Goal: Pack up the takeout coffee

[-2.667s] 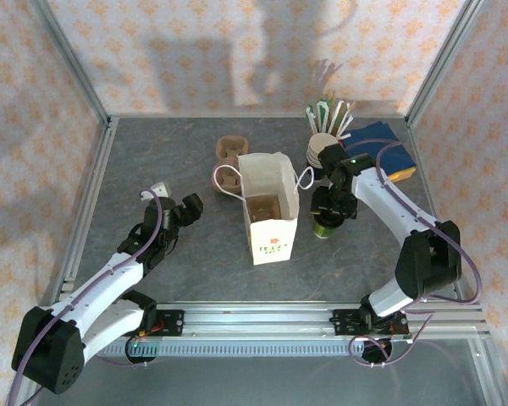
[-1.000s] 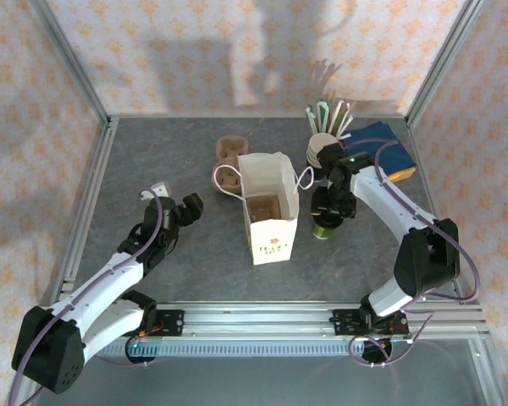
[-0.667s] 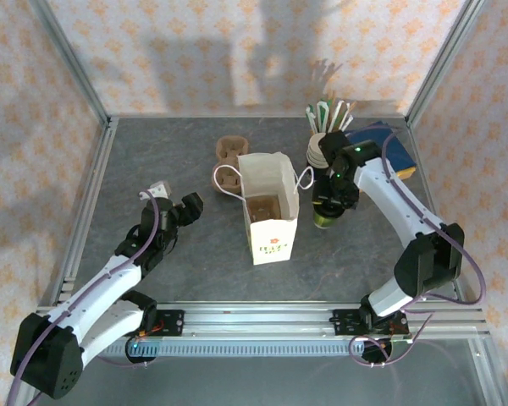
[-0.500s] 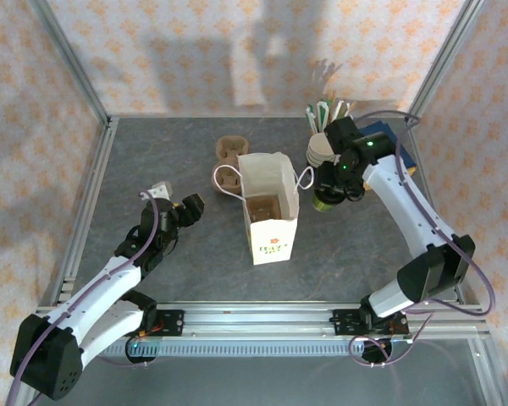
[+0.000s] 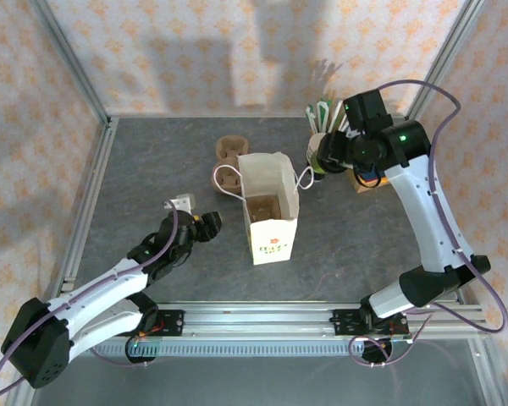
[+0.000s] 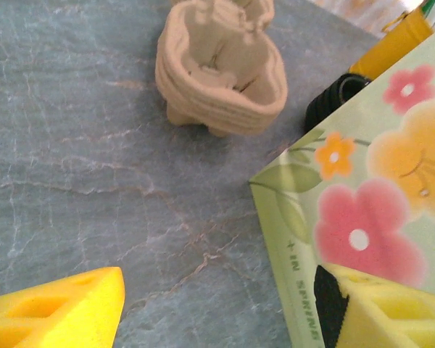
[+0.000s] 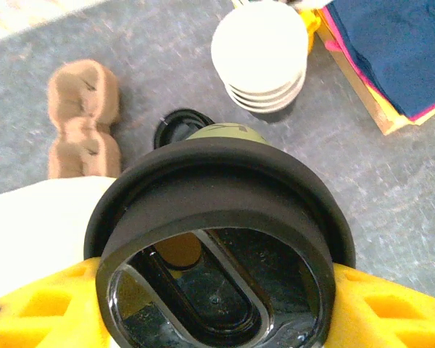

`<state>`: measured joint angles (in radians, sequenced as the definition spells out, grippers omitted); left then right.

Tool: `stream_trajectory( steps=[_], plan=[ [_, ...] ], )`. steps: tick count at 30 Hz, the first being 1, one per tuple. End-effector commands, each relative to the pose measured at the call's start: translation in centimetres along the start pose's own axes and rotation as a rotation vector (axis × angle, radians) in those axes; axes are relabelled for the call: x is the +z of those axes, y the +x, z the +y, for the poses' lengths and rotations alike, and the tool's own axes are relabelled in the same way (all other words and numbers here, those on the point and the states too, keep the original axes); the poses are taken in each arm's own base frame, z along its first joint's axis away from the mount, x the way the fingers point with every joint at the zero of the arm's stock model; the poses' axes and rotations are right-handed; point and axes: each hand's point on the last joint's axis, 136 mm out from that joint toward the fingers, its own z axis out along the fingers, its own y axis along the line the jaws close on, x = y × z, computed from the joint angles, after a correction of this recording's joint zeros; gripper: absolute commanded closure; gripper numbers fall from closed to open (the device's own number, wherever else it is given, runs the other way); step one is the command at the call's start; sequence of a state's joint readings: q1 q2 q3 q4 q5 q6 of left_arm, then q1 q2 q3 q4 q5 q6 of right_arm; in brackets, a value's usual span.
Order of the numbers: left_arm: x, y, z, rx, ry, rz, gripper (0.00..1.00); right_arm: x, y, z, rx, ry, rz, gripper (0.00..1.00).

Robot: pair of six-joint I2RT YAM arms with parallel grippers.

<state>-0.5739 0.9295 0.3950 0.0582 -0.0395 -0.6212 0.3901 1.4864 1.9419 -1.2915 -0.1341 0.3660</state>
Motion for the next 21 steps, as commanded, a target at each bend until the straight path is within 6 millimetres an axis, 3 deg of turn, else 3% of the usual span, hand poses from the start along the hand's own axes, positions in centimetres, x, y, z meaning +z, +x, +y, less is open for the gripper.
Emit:
stream_trajectory(
  steps=[1,10,14,21],
  plan=[
    [0.4,0.6,0.6,0.01,-0.033,-0.008,0.3,-1.3,-0.5,2.0,-0.004,-0.052,-0.021,0.43],
    [1.0,1.4,0.2,0.019,-0.034,0.002,0.3,-3.6,1.1,9.0,-0.075,-0.196,-0.034,0.43],
    [1.2,1.6,-0.2,0.019,-0.026,0.007,0.3,-3.6,2.6,10.5,-0.098,-0.213,-0.01,0.43],
    [1.5,1.5,-0.8,0.024,-0.02,0.003,0.3,-1.7,6.2,11.4,-0.138,-0.177,0.071,0.43]
  ],
)
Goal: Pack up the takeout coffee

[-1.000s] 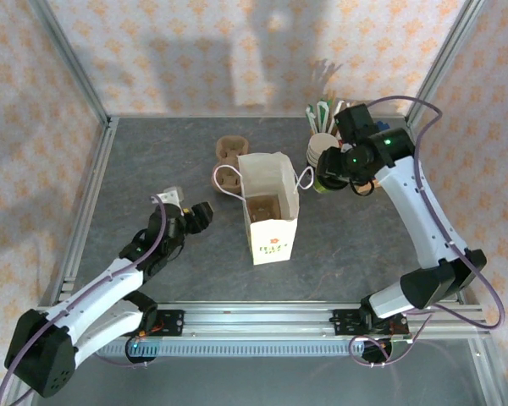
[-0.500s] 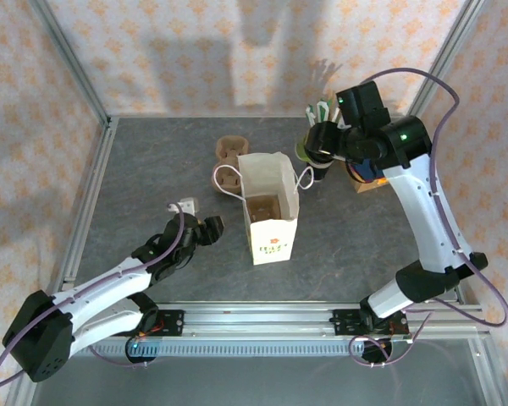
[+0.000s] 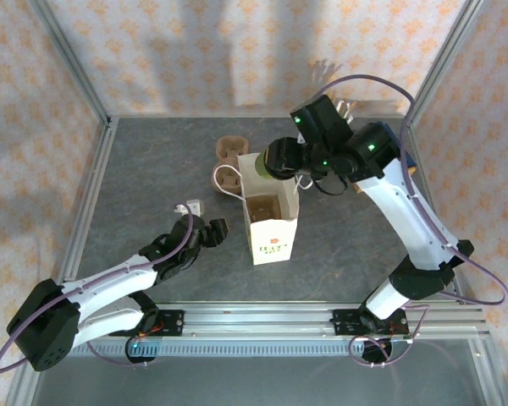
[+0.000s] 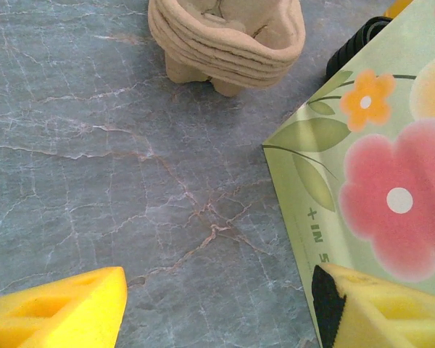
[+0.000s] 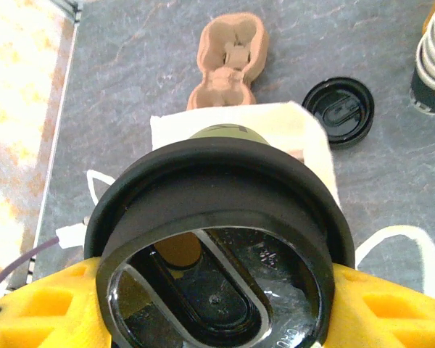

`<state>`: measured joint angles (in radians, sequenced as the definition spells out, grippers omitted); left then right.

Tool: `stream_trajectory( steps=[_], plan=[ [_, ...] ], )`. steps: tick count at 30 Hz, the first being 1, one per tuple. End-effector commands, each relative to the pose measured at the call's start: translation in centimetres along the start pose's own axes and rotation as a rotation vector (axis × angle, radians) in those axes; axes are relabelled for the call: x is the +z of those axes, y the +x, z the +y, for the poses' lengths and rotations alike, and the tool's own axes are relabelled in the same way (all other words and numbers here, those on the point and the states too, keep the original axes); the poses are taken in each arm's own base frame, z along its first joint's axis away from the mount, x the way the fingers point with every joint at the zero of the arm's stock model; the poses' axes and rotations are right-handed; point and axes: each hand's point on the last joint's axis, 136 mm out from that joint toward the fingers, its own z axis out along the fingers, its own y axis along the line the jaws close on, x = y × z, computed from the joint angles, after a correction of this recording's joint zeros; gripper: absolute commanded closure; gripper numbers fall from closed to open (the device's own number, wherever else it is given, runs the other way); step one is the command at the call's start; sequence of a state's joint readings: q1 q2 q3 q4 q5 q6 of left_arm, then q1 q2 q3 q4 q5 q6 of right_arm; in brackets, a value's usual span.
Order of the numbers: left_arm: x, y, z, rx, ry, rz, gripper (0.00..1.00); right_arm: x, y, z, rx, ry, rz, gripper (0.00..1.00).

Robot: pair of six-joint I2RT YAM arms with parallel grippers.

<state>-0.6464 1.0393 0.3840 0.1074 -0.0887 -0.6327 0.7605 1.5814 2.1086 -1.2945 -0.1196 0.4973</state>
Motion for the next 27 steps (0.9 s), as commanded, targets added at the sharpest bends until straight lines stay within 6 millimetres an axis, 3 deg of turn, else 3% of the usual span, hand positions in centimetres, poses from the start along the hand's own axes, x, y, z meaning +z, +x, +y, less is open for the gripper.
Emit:
stream_trajectory(
  steps=[1,9,16,27],
  plan=[
    [0.0,-1.2,-0.7,-0.023,0.01,-0.051,0.3,0.9,1.1,-0.5,0.014,0.056,0.016,0.43],
    [0.3,-1.2,-0.9,-0.024,0.011,-0.051,0.3,3.3,3.8,0.0,-0.009,0.103,0.085,0.43],
    [0.4,-1.2,-1.1,-0.021,0.017,-0.046,0.3,5.7,6.1,-1.0,-0.028,0.177,0.152,0.44],
    [0.5,-0.3,-2.7,0.02,0.066,-0.029,0.3,8.1,7.7,-1.8,-0.051,0.237,0.215,0.44]
  ],
)
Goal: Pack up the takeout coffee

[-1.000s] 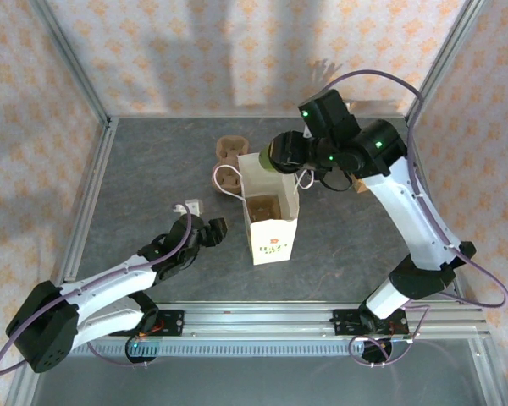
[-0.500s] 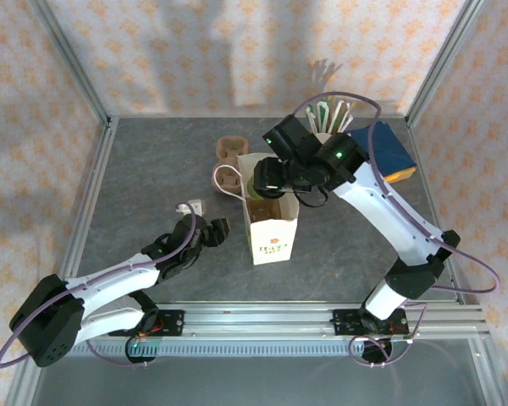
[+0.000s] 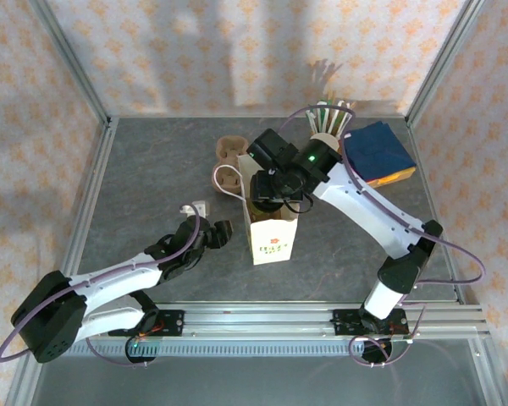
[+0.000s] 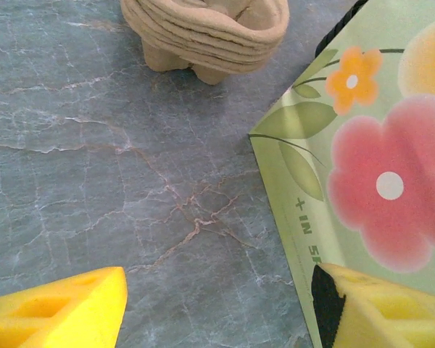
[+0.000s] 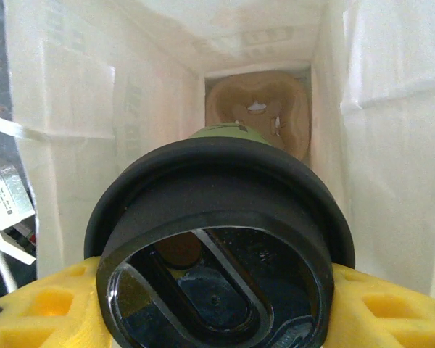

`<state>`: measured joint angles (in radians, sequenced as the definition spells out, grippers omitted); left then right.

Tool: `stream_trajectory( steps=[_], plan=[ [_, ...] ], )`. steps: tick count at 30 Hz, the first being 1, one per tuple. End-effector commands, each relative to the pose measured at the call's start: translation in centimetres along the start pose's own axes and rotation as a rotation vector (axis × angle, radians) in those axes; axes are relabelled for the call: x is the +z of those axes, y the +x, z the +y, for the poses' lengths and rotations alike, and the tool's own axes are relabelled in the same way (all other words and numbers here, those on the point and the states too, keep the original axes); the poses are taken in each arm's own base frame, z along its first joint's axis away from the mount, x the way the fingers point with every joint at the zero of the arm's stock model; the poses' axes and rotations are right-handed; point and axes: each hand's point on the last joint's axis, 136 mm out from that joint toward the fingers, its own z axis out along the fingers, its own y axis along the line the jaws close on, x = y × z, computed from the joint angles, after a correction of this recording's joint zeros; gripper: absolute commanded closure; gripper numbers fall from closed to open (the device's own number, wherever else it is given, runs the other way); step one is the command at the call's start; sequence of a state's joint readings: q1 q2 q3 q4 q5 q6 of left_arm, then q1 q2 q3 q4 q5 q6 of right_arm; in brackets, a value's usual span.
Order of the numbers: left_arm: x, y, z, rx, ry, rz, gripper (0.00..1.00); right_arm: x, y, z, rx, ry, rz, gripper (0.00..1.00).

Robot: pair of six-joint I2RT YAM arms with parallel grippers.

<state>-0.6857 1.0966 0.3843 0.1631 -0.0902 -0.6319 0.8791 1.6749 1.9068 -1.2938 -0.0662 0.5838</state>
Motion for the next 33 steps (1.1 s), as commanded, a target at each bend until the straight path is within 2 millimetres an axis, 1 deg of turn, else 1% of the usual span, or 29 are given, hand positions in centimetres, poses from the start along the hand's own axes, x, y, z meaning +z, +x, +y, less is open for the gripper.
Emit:
stream_trajectory(
  steps=[1,8,13,17,25,28,33],
  plan=[
    [-0.2,-1.2,-1.8,0.004,0.046,-0.048,0.3,1.1,0.7,-0.8,-0.01,0.056,0.021,0.44],
    [-0.3,-0.3,-3.1,0.064,0.069,-0.052,0.31,2.1,1.7,-1.0,-0.027,0.062,0.07,0.44],
    [-0.2,0.2,-3.9,0.088,0.081,-0.052,0.31,3.2,3.0,-1.6,-0.039,0.086,0.119,0.45],
    [-0.2,0.8,-4.8,0.155,0.088,-0.055,0.32,3.6,3.4,-1.8,-0.045,0.096,0.135,0.45],
    [-0.3,1.9,-5.7,0.191,0.116,-0.064,0.33,4.5,4.1,-1.9,-0.065,0.103,0.173,0.45],
    [-0.4,2.0,-6.0,0.202,0.126,-0.07,0.33,4.8,4.3,-1.9,-0.072,0.105,0.186,0.45],
    [-0.9,2.0,-5.5,0.23,0.122,-0.089,0.33,5.1,4.4,-1.9,-0.077,0.108,0.195,0.45]
  ],
)
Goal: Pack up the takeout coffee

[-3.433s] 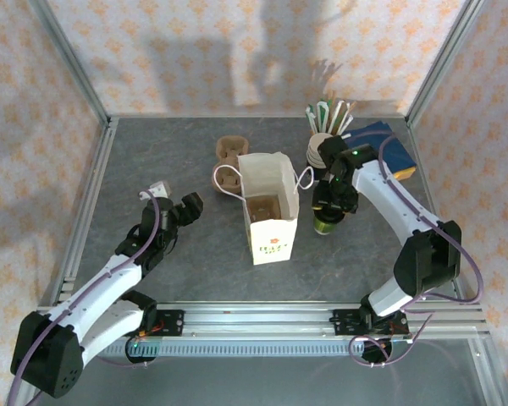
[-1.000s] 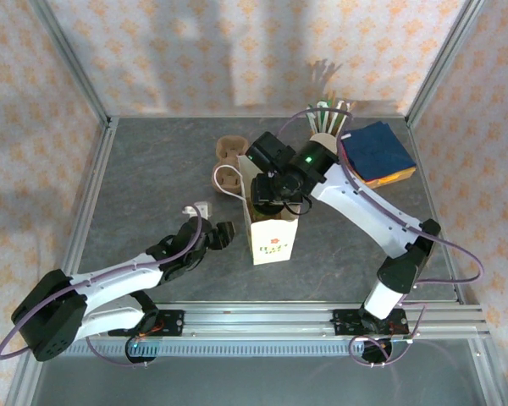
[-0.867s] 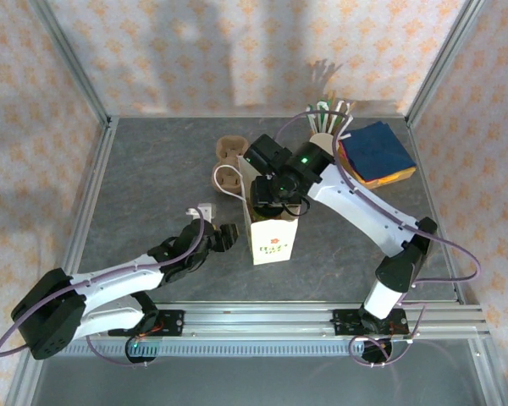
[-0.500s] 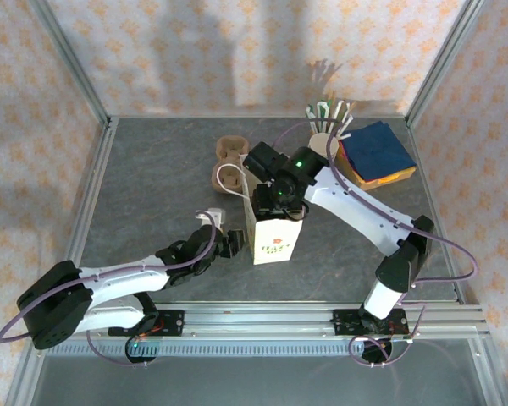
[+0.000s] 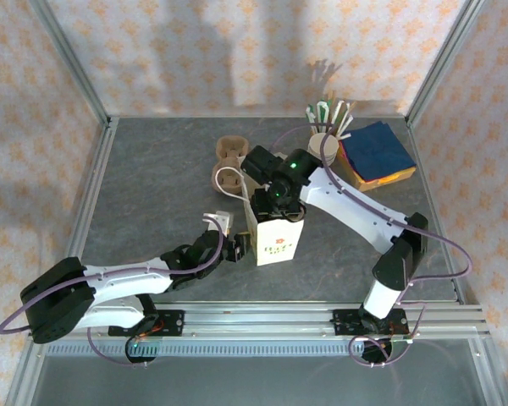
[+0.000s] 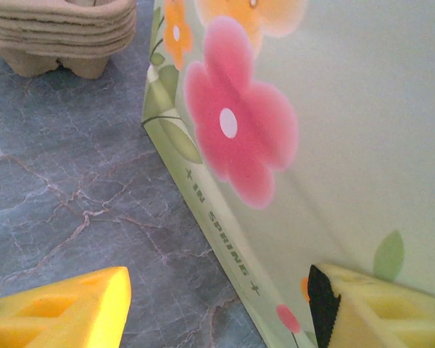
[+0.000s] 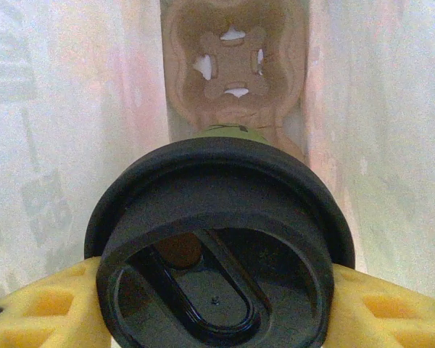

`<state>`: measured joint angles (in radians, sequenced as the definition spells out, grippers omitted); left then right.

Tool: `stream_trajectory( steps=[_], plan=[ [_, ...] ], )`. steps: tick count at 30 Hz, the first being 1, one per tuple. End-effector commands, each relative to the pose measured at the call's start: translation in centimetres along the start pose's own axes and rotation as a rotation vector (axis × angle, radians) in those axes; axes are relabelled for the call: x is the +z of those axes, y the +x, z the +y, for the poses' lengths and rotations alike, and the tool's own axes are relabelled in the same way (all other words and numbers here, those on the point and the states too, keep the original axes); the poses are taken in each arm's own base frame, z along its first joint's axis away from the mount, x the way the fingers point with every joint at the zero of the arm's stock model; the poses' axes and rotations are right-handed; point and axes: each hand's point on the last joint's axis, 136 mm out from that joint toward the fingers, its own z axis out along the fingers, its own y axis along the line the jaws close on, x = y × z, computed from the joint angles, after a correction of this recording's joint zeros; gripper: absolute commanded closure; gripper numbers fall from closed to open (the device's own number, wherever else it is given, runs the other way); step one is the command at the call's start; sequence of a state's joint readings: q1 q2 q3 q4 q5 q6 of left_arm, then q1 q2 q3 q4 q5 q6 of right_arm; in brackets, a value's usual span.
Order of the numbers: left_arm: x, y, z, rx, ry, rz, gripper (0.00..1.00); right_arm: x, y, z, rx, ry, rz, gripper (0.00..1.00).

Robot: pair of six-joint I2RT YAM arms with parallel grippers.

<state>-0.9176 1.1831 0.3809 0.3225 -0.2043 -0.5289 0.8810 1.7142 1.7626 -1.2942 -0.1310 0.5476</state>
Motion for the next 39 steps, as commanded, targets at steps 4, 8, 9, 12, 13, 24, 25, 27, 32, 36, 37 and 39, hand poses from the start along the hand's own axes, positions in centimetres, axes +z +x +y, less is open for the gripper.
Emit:
stream_trajectory(
  steps=[4,8,9,12,13,24,25,27,32,36,37,39],
  plan=[
    [-1.1,-0.7,0.5,0.05,0.001,-0.068,0.33,1.1,0.3,-0.1,-0.029,0.034,0.03,0.45],
    [-1.6,-0.6,0.9,0.068,0.002,-0.075,0.32,1.2,0.1,0.2,-0.043,0.032,0.032,0.45],
    [-1.7,-0.5,1.1,0.069,-0.001,-0.077,0.32,1.2,0.1,0.2,-0.048,0.032,0.032,0.45],
    [-1.9,-0.3,1.4,0.071,-0.005,-0.079,0.32,1.7,0.3,0.0,-0.065,0.041,0.046,0.45],
    [-1.9,-0.3,1.5,0.074,-0.01,-0.078,0.32,1.9,0.5,-0.2,-0.067,0.042,0.059,0.45],
    [-1.4,0.1,1.4,0.079,-0.011,-0.064,0.32,3.0,1.2,-1.5,-0.068,0.074,0.096,0.45],
    [-1.3,0.1,1.3,0.082,-0.012,-0.061,0.32,3.1,1.2,-1.5,-0.068,0.077,0.098,0.45],
    [-1.2,0.2,1.3,0.082,-0.015,-0.058,0.32,3.3,1.4,-1.7,-0.071,0.086,0.105,0.45],
    [-0.9,0.3,1.4,0.078,-0.019,-0.055,0.32,3.4,1.6,-1.7,-0.076,0.084,0.115,0.45],
    [-0.8,0.3,1.4,0.08,-0.026,-0.052,0.32,3.3,1.6,-1.6,-0.077,0.075,0.113,0.45],
    [-0.8,0.3,1.3,0.08,-0.024,-0.051,0.32,3.2,1.6,-1.5,-0.076,0.073,0.114,0.45],
    [-0.8,0.2,1.2,0.08,-0.021,-0.053,0.32,3.3,1.6,-1.5,-0.079,0.072,0.117,0.46]
  ],
)
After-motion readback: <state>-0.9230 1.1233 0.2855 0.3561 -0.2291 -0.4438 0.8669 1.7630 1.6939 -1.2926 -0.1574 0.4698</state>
